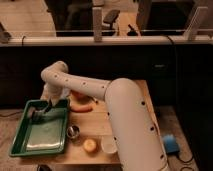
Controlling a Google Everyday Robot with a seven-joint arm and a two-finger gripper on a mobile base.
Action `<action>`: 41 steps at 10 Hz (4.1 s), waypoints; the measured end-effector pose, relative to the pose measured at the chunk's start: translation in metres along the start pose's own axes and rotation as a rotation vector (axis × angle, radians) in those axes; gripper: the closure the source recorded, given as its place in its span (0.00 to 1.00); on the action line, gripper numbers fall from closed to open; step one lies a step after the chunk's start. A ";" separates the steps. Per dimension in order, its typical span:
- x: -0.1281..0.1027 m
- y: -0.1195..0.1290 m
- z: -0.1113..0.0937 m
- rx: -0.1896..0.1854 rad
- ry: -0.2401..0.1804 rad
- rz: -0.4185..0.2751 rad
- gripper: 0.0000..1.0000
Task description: Place brush in tray
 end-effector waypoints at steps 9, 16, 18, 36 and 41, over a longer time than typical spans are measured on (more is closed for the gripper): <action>-0.007 0.005 -0.001 -0.004 0.004 -0.002 0.20; -0.011 0.008 -0.006 -0.003 -0.006 -0.032 0.20; -0.011 0.009 -0.008 -0.004 -0.007 -0.037 0.20; -0.011 0.009 -0.007 -0.004 -0.008 -0.037 0.20; -0.011 0.009 -0.007 -0.004 -0.008 -0.037 0.20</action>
